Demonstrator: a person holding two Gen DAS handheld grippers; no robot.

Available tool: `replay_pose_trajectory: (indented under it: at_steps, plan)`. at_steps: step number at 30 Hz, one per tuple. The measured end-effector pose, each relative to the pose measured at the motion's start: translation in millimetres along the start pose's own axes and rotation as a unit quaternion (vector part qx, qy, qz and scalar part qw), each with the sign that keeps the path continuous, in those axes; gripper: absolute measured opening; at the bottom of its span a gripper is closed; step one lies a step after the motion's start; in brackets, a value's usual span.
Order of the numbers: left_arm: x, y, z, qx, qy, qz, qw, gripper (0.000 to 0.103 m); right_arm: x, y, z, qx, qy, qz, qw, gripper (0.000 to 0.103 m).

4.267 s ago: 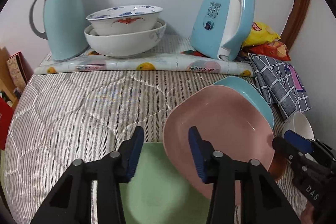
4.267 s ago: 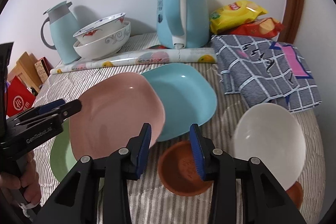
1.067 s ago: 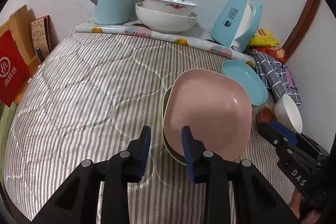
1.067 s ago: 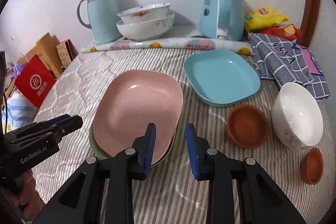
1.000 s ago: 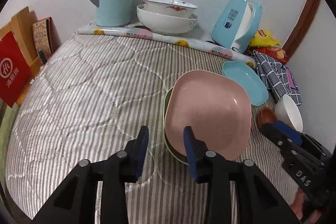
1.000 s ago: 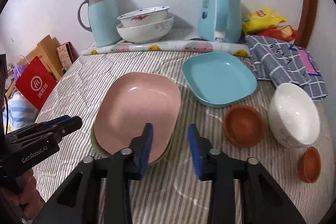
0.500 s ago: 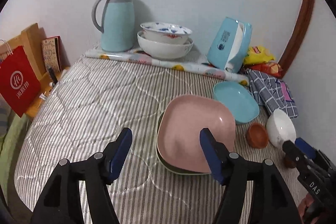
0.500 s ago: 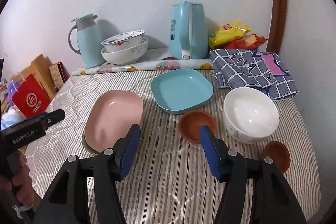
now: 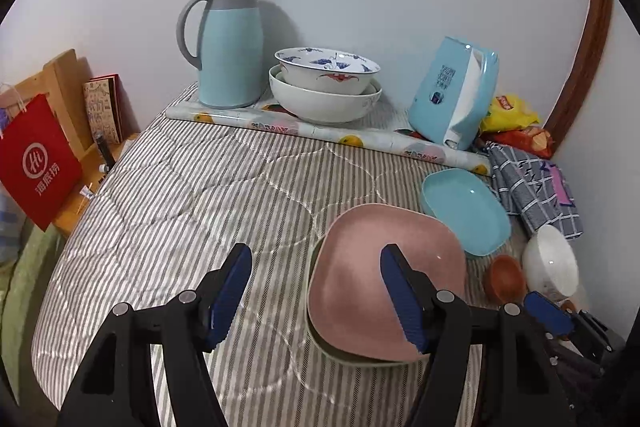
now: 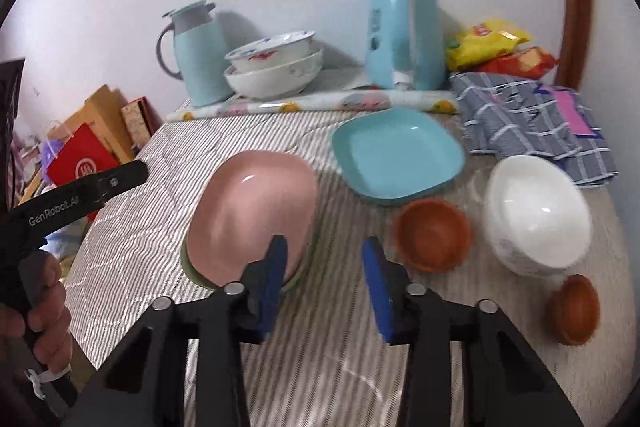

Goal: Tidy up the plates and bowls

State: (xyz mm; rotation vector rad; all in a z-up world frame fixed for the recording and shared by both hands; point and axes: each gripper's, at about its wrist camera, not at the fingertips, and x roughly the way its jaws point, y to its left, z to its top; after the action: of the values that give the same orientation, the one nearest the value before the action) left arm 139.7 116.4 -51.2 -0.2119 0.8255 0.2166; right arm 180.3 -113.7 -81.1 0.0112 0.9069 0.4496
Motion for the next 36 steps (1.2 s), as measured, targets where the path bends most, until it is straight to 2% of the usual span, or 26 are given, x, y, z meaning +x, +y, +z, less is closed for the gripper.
replay_pose_trajectory:
  at_steps: [4,6,8,11,16,18,25,28,31,33,36]
  plan:
    - [18.2,4.5,2.8,-0.002,0.012,-0.004,0.9999,0.065,21.4,7.4,3.6,-0.003,0.012,0.008,1.0,0.037]
    - [26.2,8.0,2.6,-0.006,0.019,-0.007,0.9998,0.065,32.8,9.8,5.8,-0.005,0.02,0.007,1.0,0.031]
    - [32.6,11.6,2.0,-0.007,0.025,-0.009,0.9996,0.065,45.8,11.0,7.0,-0.001,0.03,0.008,1.0,0.018]
    - [39.1,20.0,1.4,-0.009,0.03,-0.008,0.9995,0.065,63.5,11.3,9.0,0.002,0.044,0.009,0.999,0.016]
    - [49.1,32.7,0.2,-0.025,0.038,-0.008,0.9989,0.065,81.4,13.2,14.7,0.002,0.047,0.001,0.999,0.005]
    - [53.0,37.0,-0.3,-0.034,0.044,-0.007,0.9984,0.064,88.4,13.8,15.9,-0.001,0.06,-0.001,0.998,0.004]
    - [58.8,38.1,-2.3,-0.033,0.05,-0.019,0.9981,0.063,82.7,8.7,13.8,-0.003,0.084,0.003,0.996,0.005]
    - [57.6,33.8,-0.8,-0.032,0.051,-0.027,0.9978,0.063,84.7,12.0,13.3,-0.017,0.093,-0.006,0.995,0.01]
    - [54.2,25.9,2.7,-0.022,0.043,-0.032,0.9983,0.064,76.1,8.4,16.9,-0.012,0.081,-0.012,0.997,0.012]
    - [53.3,18.9,5.9,-0.013,0.041,-0.035,0.9984,0.064,69.1,4.7,20.8,-0.012,0.072,-0.013,0.997,0.017]
    - [51.5,7.4,10.0,-0.003,0.037,-0.04,0.9985,0.064,52.8,-6.1,27.5,-0.012,0.041,-0.04,0.998,0.034]
